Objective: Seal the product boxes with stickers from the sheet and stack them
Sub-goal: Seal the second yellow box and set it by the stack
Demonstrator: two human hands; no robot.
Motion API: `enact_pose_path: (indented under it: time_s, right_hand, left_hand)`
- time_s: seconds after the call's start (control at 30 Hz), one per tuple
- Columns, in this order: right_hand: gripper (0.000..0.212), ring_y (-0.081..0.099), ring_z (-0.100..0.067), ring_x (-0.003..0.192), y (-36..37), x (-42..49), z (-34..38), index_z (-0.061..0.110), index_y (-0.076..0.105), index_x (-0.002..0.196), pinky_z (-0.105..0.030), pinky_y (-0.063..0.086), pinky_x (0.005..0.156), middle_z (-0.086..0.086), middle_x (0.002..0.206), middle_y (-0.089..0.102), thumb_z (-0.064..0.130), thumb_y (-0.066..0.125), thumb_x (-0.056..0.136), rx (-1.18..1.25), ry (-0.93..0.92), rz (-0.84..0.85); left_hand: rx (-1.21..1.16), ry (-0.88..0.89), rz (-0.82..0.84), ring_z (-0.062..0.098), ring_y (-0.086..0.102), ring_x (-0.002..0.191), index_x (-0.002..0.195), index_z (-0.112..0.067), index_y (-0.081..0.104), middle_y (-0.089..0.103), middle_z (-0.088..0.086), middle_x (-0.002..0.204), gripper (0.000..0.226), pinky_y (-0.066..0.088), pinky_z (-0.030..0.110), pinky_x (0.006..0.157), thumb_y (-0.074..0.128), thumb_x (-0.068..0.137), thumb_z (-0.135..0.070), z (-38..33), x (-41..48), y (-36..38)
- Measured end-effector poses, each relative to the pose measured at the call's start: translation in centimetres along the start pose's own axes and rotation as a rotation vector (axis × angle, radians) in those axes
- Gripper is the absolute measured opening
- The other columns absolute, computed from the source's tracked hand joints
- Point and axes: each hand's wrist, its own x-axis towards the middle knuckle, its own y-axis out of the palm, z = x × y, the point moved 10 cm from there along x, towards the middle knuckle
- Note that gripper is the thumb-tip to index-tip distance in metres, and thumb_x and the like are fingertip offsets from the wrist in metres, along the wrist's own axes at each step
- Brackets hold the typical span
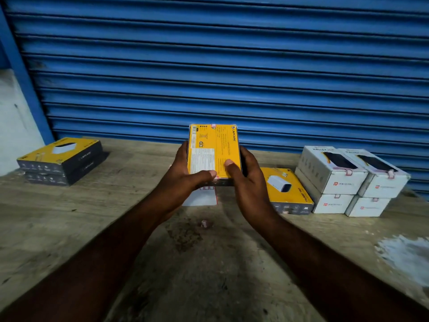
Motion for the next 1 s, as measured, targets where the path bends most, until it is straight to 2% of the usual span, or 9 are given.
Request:
enact_pose_path:
  time_s: [0.17,0.3,0.4,0.47,0.57,0.67,0.73,0.87,1.0]
  right_hand:
    - [0.029,0.064,-0.004,0.106,-1.0,0.6,-0.7,0.015,0.059,0.130,-0.024,0.052,0.092,0.007,0.116,0.068,0.016,0.053,0.101,-0.110,0.023,-0.052]
    - [0.020,0.063,-0.014,0.098,-2.9,1.1,-1.0,0.016,0.065,0.111,-0.038,0.054,0.089,-0.004,0.110,0.067,0.011,0.059,0.092,-0.295,0.017,-0.194]
    - [0.029,0.060,-0.006,0.082,-3.4,1.0,-0.5,0.024,0.061,0.099,-0.035,0.054,0.082,-0.006,0.106,0.066,0.001,0.064,0.081,-0.347,0.011,-0.238]
    - [0.026,0.062,-0.015,0.086,-3.0,0.9,-0.7,0.027,0.061,0.098,-0.041,0.054,0.083,-0.004,0.106,0.065,0.008,0.066,0.081,-0.350,0.034,-0.217]
    - [0.023,0.063,-0.019,0.096,-1.4,0.7,-0.7,0.025,0.062,0.104,-0.043,0.055,0.085,-0.001,0.106,0.065,0.040,0.062,0.087,-0.263,0.079,-0.137]
    - [0.029,0.065,-0.005,0.088,-0.3,0.7,-0.1,0.016,0.058,0.115,-0.022,0.053,0.073,0.004,0.102,0.065,0.038,0.057,0.097,-0.070,0.144,-0.023]
    - [0.037,0.065,-0.003,0.088,-0.3,0.8,0.2,0.016,0.055,0.121,-0.016,0.051,0.069,0.006,0.103,0.065,0.040,0.061,0.093,-0.040,0.163,0.018]
    - [0.051,0.064,-0.013,0.097,-1.3,1.3,-0.2,0.017,0.055,0.122,-0.027,0.055,0.078,0.003,0.111,0.065,0.028,0.080,0.079,-0.160,0.140,-0.052]
    - [0.035,0.067,-0.018,0.097,-2.7,1.6,0.0,0.019,0.062,0.108,-0.042,0.056,0.088,0.002,0.104,0.069,0.018,0.079,0.077,-0.059,0.138,-0.193]
  left_hand:
    - [-0.141,-0.046,-0.065,0.027,0.063,0.118,0.145,-0.025,0.040,0.062,0.001,0.131,0.064,0.057,0.042,0.087,0.048,0.093,0.011,-0.1,0.3,-0.8]
    - [-0.090,-0.040,-0.135,0.029,0.063,0.118,0.152,-0.026,0.032,0.059,0.003,0.138,0.073,0.056,0.050,0.087,0.051,0.092,0.011,0.2,0.4,-1.4]
    - [-0.077,-0.020,-0.138,0.024,0.066,0.112,0.151,-0.023,0.035,0.063,0.002,0.132,0.069,0.058,0.033,0.074,0.055,0.092,0.007,0.1,0.2,-1.0]
    - [-0.122,-0.015,-0.111,0.017,0.069,0.104,0.146,-0.018,0.043,0.067,-0.001,0.125,0.059,0.056,0.025,0.070,0.055,0.093,0.006,-0.1,0.0,-0.3]
    - [-0.156,-0.005,-0.045,0.018,0.069,0.104,0.136,-0.019,0.055,0.070,-0.004,0.121,0.046,0.058,0.031,0.079,0.059,0.093,-0.003,-0.5,-0.4,0.9]
    - [-0.098,0.003,0.026,0.018,0.067,0.113,0.135,-0.023,0.057,0.070,-0.007,0.124,0.042,0.054,0.039,0.096,0.059,0.095,-0.009,-0.7,-0.8,2.0]
    - [-0.036,0.018,0.049,0.014,0.065,0.117,0.136,-0.025,0.057,0.069,-0.008,0.126,0.041,0.052,0.038,0.099,0.057,0.097,-0.011,-0.8,-1.1,2.3]
    - [0.027,0.079,0.061,0.006,0.060,0.123,0.128,-0.024,0.061,0.054,-0.013,0.145,0.037,0.049,0.040,0.104,0.054,0.098,-0.003,-1.4,-1.0,2.3]
    - [0.226,0.211,-0.084,0.011,0.061,0.120,0.120,-0.028,0.066,0.062,-0.003,0.135,0.039,0.049,0.044,0.106,0.067,0.089,-0.004,-2.4,-0.8,0.5]
